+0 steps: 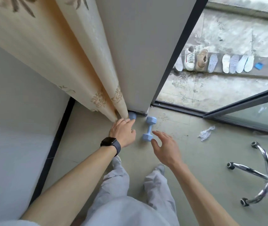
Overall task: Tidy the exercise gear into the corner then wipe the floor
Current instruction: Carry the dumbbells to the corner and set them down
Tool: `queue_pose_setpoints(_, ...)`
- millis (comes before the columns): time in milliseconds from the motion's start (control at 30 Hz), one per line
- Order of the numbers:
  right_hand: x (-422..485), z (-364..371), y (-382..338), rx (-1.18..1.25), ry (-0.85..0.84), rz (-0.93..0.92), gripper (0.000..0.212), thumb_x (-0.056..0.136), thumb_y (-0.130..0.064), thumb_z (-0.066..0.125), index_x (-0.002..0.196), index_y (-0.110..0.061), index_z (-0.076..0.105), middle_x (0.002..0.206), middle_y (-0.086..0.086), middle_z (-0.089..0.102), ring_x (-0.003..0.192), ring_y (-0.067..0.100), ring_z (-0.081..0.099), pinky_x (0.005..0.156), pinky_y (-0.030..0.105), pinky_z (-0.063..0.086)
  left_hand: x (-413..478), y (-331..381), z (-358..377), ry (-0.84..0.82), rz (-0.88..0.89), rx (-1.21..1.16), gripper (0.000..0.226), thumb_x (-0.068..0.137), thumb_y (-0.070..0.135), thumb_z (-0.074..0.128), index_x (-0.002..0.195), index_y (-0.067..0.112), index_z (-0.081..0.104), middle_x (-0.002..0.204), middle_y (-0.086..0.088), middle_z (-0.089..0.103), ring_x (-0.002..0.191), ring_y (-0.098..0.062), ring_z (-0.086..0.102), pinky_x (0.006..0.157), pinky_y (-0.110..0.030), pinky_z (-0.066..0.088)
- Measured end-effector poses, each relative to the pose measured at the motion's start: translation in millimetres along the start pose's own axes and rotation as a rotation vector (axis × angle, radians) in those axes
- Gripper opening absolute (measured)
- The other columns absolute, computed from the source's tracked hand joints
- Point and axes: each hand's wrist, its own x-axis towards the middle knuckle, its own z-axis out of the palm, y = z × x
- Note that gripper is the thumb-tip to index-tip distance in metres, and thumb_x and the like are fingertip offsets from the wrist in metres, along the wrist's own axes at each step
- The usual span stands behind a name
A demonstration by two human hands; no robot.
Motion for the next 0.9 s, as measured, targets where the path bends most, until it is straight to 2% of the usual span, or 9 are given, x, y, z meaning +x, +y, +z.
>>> queue_pose_setpoints(133,12,8,28,-0.022,-0.013,-0.030,0.041,0.099,-0.034,0.053,0.139,-0.026,0.057,0.144,-0.007,0.054,0.140,0.016,0.039,0.114,0.025,0.025,2,-1,23,0.030,-0.091,0.022,0.053,0.096,0.031,0.048,0.148,0.028,0.040,0.152,0.006,0.041,0.143,-0.017,0.026,0.111,-0.032,0.024)
queue_pose_setpoints(400,95,74,104,-0.165,-0.073,-0.037,0.044,0.098,-0.036,0.052,0.141,-0.026,0.054,0.146,-0.004,0.053,0.143,0.018,0.035,0.114,0.032,0.029,67,-36,127,-0.037,-0.155,0.033,0.050,0.098,0.034,0.047,0.148,0.031,0.041,0.155,0.007,0.038,0.146,-0.019,0.024,0.113,-0.032,0.020)
queue_pose_setpoints(567,169,153,163,-0.211,-0.124,0.010,0.045,0.098,-0.036,0.051,0.140,-0.024,0.055,0.144,-0.004,0.055,0.140,0.021,0.038,0.113,0.032,0.030,136,-82,213,-0.092,-0.120,0.094,0.051,0.097,0.033,0.048,0.147,0.031,0.042,0.152,0.009,0.041,0.142,-0.017,0.028,0.108,-0.032,0.024)
queue_pose_setpoints(700,231,234,218,-0.229,-0.140,0.068,0.044,0.097,-0.034,0.049,0.139,-0.023,0.055,0.142,-0.005,0.057,0.135,0.023,0.043,0.109,0.034,0.035,204,-129,300,-0.141,-0.083,0.146,0.051,0.096,0.033,0.047,0.147,0.029,0.043,0.154,0.004,0.040,0.144,-0.020,0.026,0.112,-0.034,0.024)
queue_pose_setpoints(800,274,294,260,-0.209,-0.170,0.148,0.048,0.097,-0.036,0.046,0.143,-0.022,0.049,0.145,-0.001,0.053,0.133,0.028,0.044,0.106,0.037,0.037,249,-161,362,-0.184,-0.060,0.197,0.055,0.096,0.036,0.048,0.149,0.029,0.038,0.159,0.000,0.031,0.147,-0.022,0.020,0.115,-0.035,0.022)
queue_pose_setpoints(900,313,346,303,-0.103,-0.183,0.330,0.060,0.099,-0.044,0.045,0.150,-0.014,0.035,0.150,0.010,0.045,0.136,0.033,0.039,0.107,0.039,0.035,288,-189,417,-0.200,-0.052,0.228,0.066,0.096,0.039,0.049,0.155,0.028,0.023,0.164,-0.002,0.015,0.149,-0.026,0.013,0.117,-0.039,0.019)
